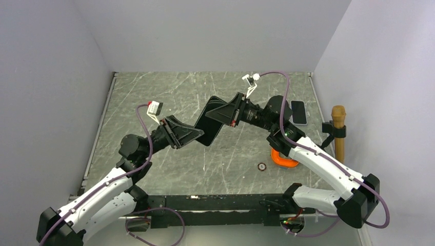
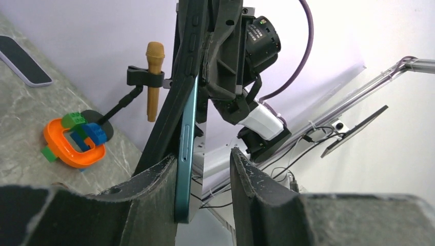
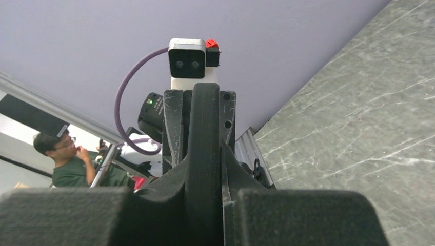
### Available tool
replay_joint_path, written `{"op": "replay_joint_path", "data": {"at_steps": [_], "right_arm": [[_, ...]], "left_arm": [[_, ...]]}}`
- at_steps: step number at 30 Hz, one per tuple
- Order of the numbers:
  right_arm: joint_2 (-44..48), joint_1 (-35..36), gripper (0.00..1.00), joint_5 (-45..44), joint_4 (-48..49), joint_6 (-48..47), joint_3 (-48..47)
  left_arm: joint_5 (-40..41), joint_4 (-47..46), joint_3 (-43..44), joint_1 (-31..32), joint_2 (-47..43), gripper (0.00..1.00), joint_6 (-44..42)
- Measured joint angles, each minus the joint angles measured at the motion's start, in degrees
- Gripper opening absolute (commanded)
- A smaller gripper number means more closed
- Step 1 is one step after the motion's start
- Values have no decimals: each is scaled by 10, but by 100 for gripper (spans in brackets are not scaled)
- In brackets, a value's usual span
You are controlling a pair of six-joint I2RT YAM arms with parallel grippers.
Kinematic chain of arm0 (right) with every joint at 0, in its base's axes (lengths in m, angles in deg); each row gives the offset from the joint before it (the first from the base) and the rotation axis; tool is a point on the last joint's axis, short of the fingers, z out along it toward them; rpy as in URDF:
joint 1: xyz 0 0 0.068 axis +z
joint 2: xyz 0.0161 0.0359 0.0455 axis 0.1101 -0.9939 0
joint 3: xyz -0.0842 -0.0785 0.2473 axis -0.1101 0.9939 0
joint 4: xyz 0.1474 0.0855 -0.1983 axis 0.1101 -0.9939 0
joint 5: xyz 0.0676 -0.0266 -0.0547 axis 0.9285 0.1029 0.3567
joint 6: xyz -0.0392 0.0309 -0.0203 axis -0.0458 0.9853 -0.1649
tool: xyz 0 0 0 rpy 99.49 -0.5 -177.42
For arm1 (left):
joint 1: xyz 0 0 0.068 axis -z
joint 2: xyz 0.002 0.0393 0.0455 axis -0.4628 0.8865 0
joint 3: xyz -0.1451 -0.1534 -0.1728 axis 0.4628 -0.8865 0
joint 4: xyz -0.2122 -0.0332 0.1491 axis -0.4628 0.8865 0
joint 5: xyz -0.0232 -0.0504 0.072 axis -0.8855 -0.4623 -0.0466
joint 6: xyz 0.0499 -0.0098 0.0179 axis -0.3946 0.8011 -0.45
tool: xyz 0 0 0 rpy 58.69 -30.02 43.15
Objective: Take the phone out of the phone case
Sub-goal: Remove the phone case from the phone.
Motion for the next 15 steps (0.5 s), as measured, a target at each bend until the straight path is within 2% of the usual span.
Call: {"op": "replay_joint_path", "data": {"at_steps": [3,6,15], "right_arm": [[-8,3,0,3,-8,-3,-9],[-21,-2,0,13,-59,-32,-46],[-42,-17,0,99,-179,-145,-143]], "left_arm": [[2,22,10,0,2,36,-15],[-20,60,45,-2,30,31,-36],[-195,126,146,-8,114,22,-79]]}}
